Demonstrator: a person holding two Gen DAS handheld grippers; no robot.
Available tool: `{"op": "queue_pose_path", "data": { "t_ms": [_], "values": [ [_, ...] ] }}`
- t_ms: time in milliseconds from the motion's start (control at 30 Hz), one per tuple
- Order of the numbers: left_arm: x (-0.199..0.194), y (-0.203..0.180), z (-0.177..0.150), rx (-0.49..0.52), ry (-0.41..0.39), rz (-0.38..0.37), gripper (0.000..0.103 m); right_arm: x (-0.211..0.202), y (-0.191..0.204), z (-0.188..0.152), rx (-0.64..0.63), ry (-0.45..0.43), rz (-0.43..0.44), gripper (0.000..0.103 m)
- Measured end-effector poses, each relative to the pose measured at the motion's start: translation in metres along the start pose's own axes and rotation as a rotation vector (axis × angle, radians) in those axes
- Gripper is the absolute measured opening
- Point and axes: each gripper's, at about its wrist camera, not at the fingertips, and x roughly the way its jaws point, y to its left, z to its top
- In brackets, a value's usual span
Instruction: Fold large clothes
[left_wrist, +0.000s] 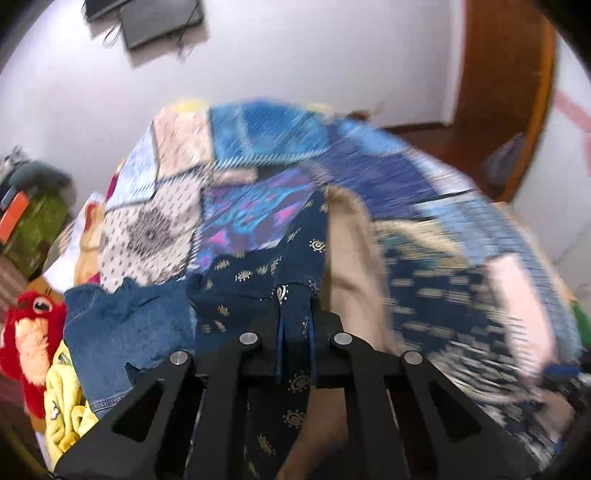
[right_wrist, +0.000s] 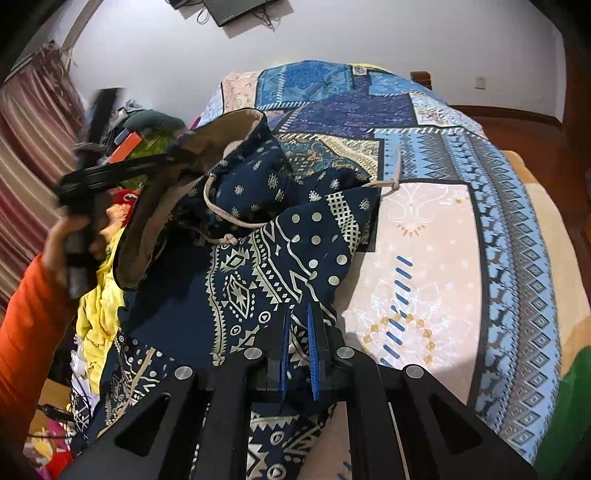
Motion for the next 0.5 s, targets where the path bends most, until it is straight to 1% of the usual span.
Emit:
{"op": "queue_pose_path", "data": {
  "t_ms": [67, 167, 267, 300, 367, 500],
  "values": [
    [-0.041, -0.016, -0.009, 0.028, -0.043, -0.091, 0.009, -0.011, 0.003, 0.000, 0.001, -0.015, -0.006, 0.006],
    [-0.082, -0.039, -0.031, 0.080, -0.056, -0.170, 0.009, -0.035, 0.011, -0.001, 0.001, -0.044, -0.002, 0.006],
    [-0.108, -0.056, -0.059, 0.126, -0.051, -0.223, 0.009, -0.059, 0.023, -0.002, -0.014, -0.076, -0.017, 0.006],
    [-0.117, -0.064, -0.074, 0.147, -0.045, -0.248, 0.009, -0.068, 0.028, -0.003, -0.023, -0.086, -0.024, 0.006],
    [-0.126, -0.074, -0.099, 0.175, -0.024, -0.281, 0.009, -0.079, 0.034, -0.005, -0.031, -0.094, -0.023, 0.006],
    [-0.137, -0.089, -0.147, 0.214, 0.010, -0.317, 0.009, -0.096, 0.049, -0.011, -0.045, -0.109, -0.018, 0.006]
  ]
}}
